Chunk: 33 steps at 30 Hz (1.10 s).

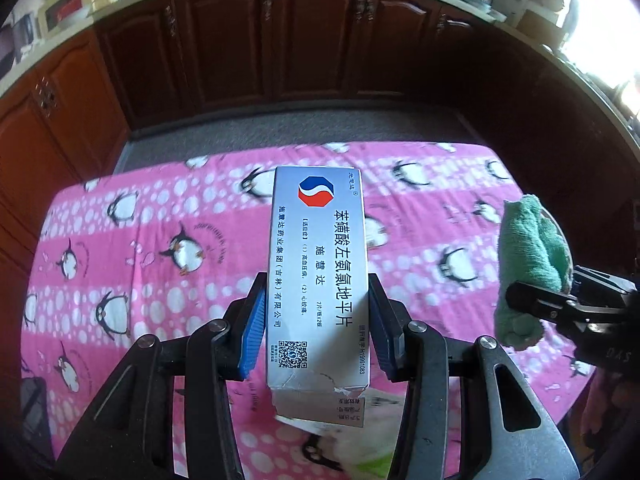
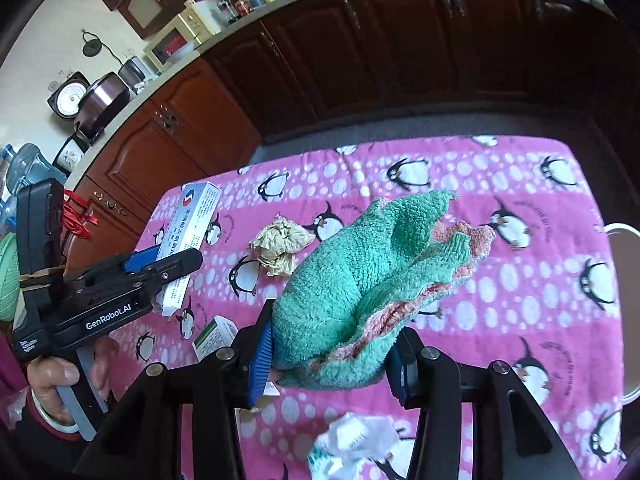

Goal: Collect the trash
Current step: 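Carry the medicine box and green towel over the white bin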

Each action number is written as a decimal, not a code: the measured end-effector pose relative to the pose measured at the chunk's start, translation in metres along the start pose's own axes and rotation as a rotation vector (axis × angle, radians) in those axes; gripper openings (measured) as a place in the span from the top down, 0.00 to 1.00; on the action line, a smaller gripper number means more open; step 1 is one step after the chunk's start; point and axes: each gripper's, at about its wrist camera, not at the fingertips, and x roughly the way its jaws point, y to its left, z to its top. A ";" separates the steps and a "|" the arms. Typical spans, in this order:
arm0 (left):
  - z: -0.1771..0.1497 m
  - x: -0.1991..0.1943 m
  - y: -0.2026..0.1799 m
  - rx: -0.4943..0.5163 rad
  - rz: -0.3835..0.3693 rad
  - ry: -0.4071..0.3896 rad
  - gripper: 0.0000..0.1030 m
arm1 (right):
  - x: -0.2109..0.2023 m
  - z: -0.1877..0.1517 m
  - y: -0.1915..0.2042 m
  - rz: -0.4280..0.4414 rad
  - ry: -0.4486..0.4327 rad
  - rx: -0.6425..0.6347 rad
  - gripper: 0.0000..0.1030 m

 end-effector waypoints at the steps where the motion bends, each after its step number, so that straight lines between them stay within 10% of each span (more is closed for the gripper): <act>1: 0.001 -0.003 -0.006 0.011 -0.001 -0.005 0.57 | -0.005 -0.001 -0.001 -0.005 -0.007 -0.002 0.55; 33: 0.022 -0.016 -0.197 0.255 -0.173 -0.031 0.57 | -0.118 -0.040 -0.109 -0.166 -0.158 0.150 0.55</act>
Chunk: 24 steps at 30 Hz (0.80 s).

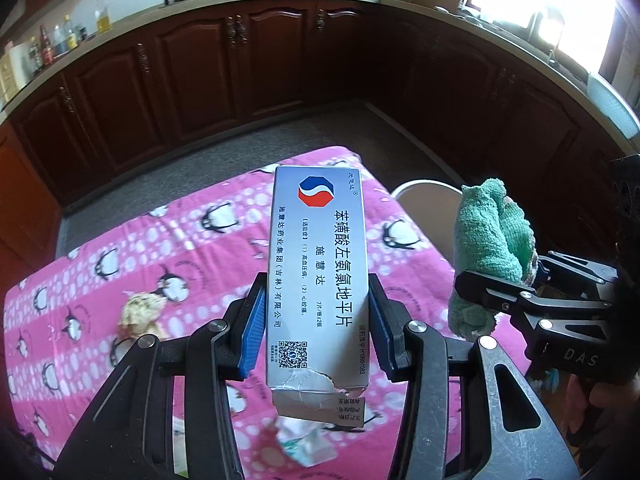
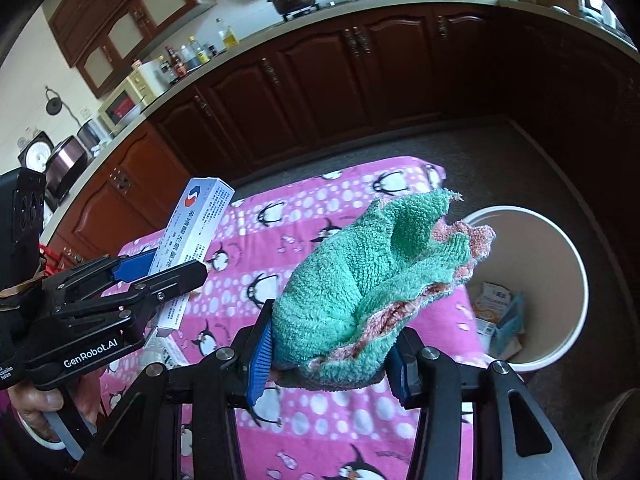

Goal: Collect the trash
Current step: 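Carry the medicine box and green towel over the white bin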

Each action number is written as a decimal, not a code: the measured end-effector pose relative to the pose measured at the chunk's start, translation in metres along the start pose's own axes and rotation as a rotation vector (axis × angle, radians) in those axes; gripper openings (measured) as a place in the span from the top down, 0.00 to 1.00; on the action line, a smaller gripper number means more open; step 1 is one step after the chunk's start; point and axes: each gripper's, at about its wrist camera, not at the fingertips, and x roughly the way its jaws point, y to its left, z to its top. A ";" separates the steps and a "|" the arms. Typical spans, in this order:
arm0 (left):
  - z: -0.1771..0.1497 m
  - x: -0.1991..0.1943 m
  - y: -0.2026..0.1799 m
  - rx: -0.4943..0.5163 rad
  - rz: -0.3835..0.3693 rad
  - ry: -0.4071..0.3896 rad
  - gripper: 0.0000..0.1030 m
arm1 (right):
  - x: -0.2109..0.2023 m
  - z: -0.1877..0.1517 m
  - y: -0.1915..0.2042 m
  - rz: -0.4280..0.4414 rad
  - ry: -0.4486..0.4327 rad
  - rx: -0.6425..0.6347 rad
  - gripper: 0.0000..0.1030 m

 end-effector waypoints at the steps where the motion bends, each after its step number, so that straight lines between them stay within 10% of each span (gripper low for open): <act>1: 0.001 0.001 -0.003 0.003 -0.006 0.000 0.57 | -0.002 0.000 -0.005 -0.006 -0.001 0.009 0.55; 24: 0.026 0.057 -0.072 0.080 -0.098 0.086 0.57 | -0.017 -0.012 -0.096 -0.106 0.005 0.160 0.55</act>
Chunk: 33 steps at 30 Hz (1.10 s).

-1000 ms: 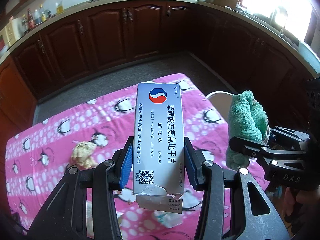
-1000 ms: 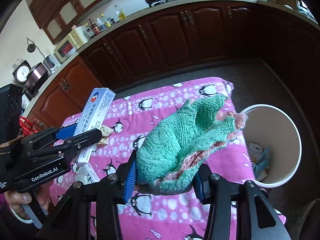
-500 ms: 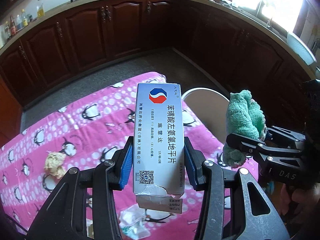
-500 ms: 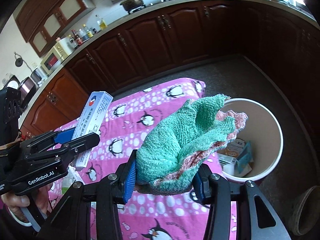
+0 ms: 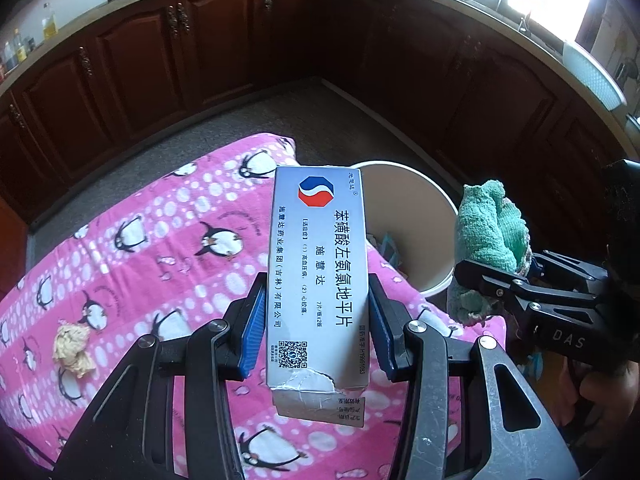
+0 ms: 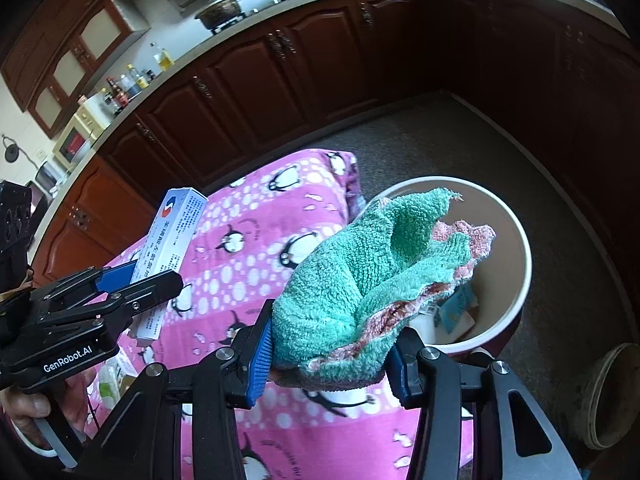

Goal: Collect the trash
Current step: 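Carry the medicine box and green towel over the white bin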

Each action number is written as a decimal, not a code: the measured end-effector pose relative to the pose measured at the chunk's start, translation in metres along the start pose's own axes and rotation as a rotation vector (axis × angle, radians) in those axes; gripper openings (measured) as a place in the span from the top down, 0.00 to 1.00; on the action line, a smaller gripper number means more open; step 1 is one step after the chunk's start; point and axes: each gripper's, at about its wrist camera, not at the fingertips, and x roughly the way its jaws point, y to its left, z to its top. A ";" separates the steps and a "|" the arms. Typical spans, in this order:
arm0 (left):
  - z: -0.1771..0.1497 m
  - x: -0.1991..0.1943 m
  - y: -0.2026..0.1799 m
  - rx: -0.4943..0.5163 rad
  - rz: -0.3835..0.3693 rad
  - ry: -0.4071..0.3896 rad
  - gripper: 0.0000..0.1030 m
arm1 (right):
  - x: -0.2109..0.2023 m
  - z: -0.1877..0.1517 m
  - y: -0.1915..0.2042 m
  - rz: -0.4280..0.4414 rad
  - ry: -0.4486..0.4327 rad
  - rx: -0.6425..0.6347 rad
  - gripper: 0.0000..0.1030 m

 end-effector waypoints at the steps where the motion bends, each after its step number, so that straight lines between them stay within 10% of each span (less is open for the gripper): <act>1: 0.001 0.003 -0.002 0.002 -0.005 0.003 0.57 | 0.000 0.000 -0.004 -0.003 0.001 0.005 0.55; 33: 0.030 0.083 -0.042 0.011 -0.102 0.103 0.57 | 0.057 0.000 -0.087 -0.101 0.115 0.127 0.55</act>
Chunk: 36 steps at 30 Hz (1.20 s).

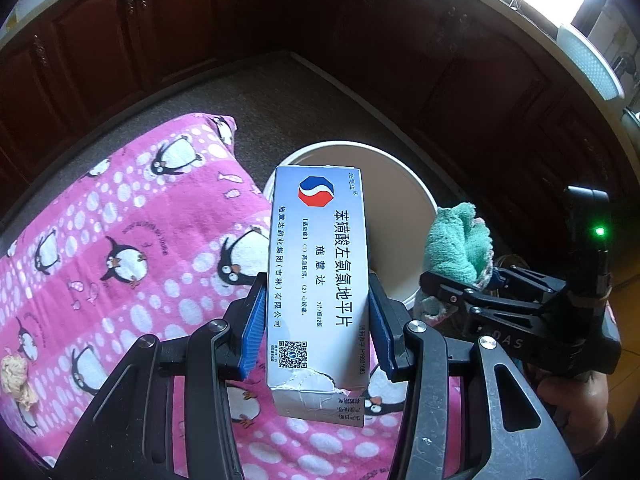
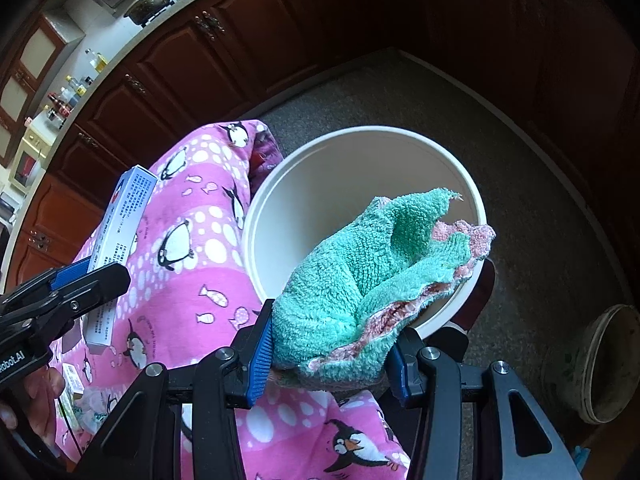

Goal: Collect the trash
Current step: 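Carry the medicine box and green towel over the white bin, then open the right gripper to drop the towel while the left drops the medicine box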

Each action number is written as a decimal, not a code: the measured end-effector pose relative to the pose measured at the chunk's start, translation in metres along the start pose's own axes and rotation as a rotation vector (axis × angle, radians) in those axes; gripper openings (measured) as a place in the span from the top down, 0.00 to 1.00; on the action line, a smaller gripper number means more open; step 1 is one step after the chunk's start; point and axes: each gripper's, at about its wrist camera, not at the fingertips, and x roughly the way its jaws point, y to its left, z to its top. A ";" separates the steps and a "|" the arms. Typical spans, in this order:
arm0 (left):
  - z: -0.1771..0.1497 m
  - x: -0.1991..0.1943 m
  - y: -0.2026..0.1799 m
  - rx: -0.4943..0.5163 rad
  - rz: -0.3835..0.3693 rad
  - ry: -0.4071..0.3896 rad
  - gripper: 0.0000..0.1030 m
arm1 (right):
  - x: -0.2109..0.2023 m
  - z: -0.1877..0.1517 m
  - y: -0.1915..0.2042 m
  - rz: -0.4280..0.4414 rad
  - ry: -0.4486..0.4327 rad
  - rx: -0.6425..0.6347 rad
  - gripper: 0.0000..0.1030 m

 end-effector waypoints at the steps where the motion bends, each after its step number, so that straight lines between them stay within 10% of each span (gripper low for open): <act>1: 0.001 0.003 -0.001 -0.001 -0.002 0.004 0.57 | 0.003 0.000 -0.001 0.000 0.004 0.002 0.55; 18: 0.013 0.038 -0.006 -0.012 -0.010 0.041 0.57 | 0.057 0.007 -0.031 -0.071 0.074 0.081 0.44; 36: 0.020 0.070 -0.008 -0.045 -0.028 0.066 0.54 | 0.023 0.006 -0.043 -0.035 0.011 0.138 0.37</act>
